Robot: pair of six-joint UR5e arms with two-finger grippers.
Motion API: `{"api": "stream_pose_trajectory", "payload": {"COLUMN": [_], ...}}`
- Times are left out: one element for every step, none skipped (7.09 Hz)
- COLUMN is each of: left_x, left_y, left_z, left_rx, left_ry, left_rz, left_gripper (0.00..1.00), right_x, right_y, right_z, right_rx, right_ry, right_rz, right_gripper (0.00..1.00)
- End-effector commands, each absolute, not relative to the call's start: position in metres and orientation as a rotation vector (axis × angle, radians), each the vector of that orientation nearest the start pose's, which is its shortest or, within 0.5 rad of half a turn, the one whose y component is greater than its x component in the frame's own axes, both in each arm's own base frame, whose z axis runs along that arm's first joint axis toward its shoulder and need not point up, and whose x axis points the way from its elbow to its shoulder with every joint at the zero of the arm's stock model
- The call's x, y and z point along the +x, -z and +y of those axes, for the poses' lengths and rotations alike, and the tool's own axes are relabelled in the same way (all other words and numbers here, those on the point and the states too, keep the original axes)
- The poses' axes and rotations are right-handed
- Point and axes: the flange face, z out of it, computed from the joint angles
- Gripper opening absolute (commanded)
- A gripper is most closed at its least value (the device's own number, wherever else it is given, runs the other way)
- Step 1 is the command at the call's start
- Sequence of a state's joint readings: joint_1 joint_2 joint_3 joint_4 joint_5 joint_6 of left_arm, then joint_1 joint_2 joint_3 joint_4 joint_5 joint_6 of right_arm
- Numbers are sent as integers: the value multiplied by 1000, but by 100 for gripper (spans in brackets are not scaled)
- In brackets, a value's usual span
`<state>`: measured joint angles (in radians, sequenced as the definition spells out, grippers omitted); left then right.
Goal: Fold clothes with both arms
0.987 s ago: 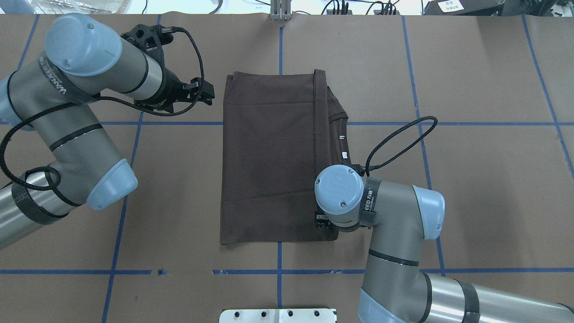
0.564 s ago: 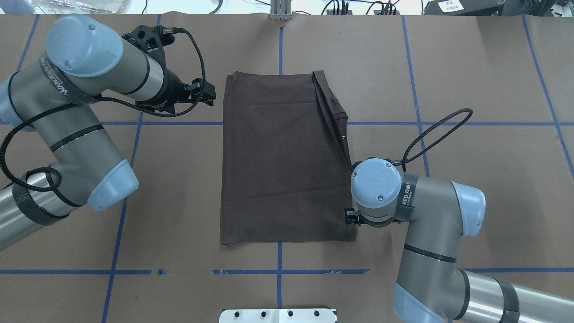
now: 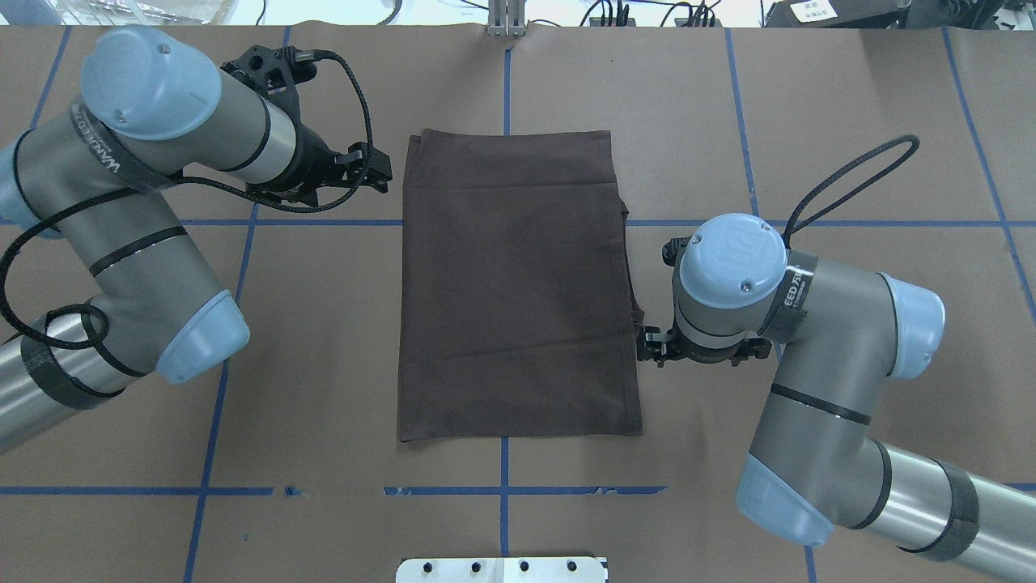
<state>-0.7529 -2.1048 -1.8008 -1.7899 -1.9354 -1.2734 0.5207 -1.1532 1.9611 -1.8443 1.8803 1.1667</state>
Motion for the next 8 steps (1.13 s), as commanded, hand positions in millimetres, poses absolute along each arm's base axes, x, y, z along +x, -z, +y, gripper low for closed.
{"api": "stream_pose_trajectory", "payload": {"left_x": [457,493,520,537,548,554,558,558], "left_y": [-231,-244,-244,-245,-256,-267,-270,-270], "left_z": [-439,-388,-342,-313,-293,-284,-283,-283], "left_rx": [-51,-113,-132,-192,-189,-182,-178,-177], "left_ry": [419,506,557,602,595,592,592,592], "left_rz": [1044,1018,1010,994,974,953,945,944], "left_gripper": [100,100,95,92,94,94,94,94], "right_x": [-432,-428,-424,-423,-423,-423,-423,-423], "right_y": [-254,-243,-240,-238,-237,-237,-237,-236], "right_z": [-378,-374,-371,-369,-369,-369,-369,-369], "right_rx": [24,19,17,12,12,12,13,14], "right_ry": [-27,-28,-31,-31,-30,-30,-31,-32], "right_rz": [-758,-804,-816,-822,-825,-825,-823,-826], "right_gripper": [100,100,100,100,100,100,100,100]}}
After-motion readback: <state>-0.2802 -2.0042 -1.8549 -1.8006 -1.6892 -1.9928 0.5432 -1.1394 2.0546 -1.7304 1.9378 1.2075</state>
